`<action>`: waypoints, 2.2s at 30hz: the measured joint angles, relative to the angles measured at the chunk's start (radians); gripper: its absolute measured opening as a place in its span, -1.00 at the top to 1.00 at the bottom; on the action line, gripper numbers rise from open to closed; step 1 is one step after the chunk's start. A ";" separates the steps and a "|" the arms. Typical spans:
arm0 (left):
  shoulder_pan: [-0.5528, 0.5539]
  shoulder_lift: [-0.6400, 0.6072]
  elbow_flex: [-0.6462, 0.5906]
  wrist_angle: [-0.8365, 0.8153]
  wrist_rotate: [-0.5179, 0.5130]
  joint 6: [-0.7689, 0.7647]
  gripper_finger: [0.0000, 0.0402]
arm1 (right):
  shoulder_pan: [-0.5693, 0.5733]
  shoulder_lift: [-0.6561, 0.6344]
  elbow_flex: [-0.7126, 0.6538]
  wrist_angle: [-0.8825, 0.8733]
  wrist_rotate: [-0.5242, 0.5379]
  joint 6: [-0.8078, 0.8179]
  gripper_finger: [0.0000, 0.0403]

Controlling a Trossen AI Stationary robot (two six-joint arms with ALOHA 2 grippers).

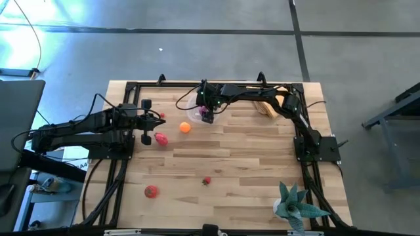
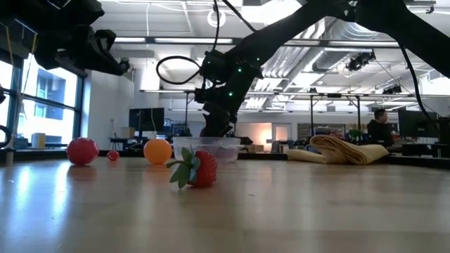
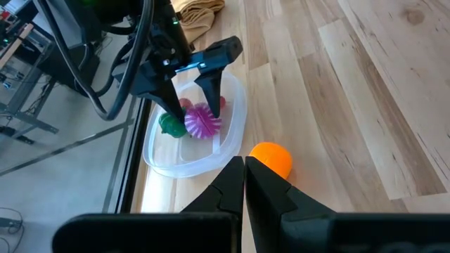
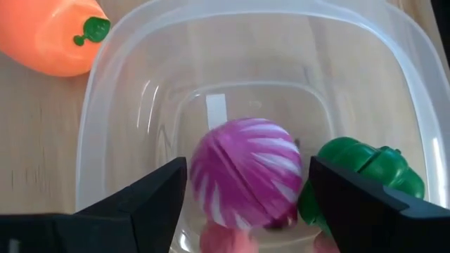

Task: Pick and placing Produce into tupperware
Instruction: Put the white and purple onion into the transparent bin, then put the red strawberry into the transparent bin

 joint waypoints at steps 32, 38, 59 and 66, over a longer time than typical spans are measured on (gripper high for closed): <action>0.000 0.000 0.000 0.000 0.000 0.000 0.97 | 0.473 -0.006 0.383 -0.621 0.578 0.349 -0.35; 0.000 0.000 0.000 0.000 0.000 0.000 0.97 | 0.601 -0.102 0.161 -0.525 0.735 0.504 -0.35; 0.000 0.000 0.000 0.000 0.000 0.000 0.97 | 0.677 -0.537 -0.841 0.576 0.221 0.412 -0.35; 0.000 0.000 0.000 0.000 0.000 0.000 0.97 | 0.712 -0.488 -0.886 0.752 0.218 0.185 -0.36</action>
